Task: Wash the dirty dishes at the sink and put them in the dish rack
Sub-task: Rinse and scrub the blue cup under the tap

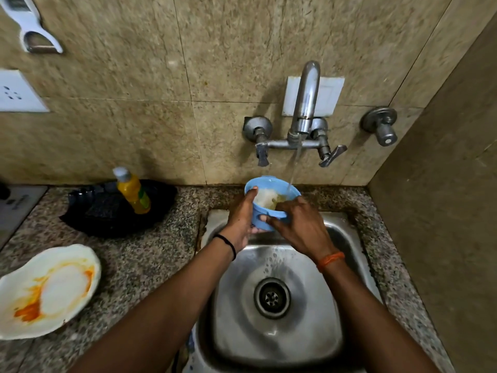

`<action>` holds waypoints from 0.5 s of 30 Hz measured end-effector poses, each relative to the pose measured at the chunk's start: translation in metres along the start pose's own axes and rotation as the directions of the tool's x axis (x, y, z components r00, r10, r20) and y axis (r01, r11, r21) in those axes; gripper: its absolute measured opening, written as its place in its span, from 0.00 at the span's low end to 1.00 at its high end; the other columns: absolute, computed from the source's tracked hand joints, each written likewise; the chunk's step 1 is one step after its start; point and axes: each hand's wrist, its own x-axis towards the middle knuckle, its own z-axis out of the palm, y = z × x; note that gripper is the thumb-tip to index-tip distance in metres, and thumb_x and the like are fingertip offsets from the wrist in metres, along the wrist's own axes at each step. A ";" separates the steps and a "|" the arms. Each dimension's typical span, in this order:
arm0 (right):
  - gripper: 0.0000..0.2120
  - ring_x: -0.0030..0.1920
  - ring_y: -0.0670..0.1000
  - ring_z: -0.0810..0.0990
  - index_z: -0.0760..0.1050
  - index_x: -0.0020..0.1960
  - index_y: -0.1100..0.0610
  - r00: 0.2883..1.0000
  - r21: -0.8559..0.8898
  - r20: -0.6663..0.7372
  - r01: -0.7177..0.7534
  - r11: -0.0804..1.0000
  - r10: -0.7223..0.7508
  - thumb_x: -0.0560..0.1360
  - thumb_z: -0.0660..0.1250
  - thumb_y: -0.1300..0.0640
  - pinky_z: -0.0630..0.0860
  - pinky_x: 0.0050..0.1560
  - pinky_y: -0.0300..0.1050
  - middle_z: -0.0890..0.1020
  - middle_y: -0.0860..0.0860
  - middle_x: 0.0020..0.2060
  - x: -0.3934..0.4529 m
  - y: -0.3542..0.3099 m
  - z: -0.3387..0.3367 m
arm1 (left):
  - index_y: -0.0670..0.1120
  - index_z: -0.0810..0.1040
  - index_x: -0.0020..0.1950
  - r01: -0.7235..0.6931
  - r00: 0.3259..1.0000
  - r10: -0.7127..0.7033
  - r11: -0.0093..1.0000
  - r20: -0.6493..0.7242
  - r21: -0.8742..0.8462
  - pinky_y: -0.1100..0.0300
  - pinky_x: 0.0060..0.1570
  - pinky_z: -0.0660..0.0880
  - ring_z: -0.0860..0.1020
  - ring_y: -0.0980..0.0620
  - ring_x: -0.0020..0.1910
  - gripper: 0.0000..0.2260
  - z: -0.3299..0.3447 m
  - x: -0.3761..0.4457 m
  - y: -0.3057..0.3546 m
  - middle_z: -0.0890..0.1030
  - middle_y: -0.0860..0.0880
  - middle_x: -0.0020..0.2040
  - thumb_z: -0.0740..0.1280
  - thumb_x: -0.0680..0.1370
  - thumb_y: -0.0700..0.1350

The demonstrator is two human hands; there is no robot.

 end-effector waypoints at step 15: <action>0.20 0.46 0.59 0.81 0.75 0.55 0.54 0.642 0.769 0.637 -0.566 -0.297 0.426 0.79 0.55 0.39 0.81 0.41 0.61 0.82 0.57 0.49 0.011 0.002 0.005 | 0.56 0.52 0.77 -0.411 0.829 0.519 0.310 0.209 0.857 0.52 0.64 0.69 0.63 0.41 0.68 0.51 0.008 -0.007 -0.003 0.59 0.44 0.68 0.77 0.61 0.59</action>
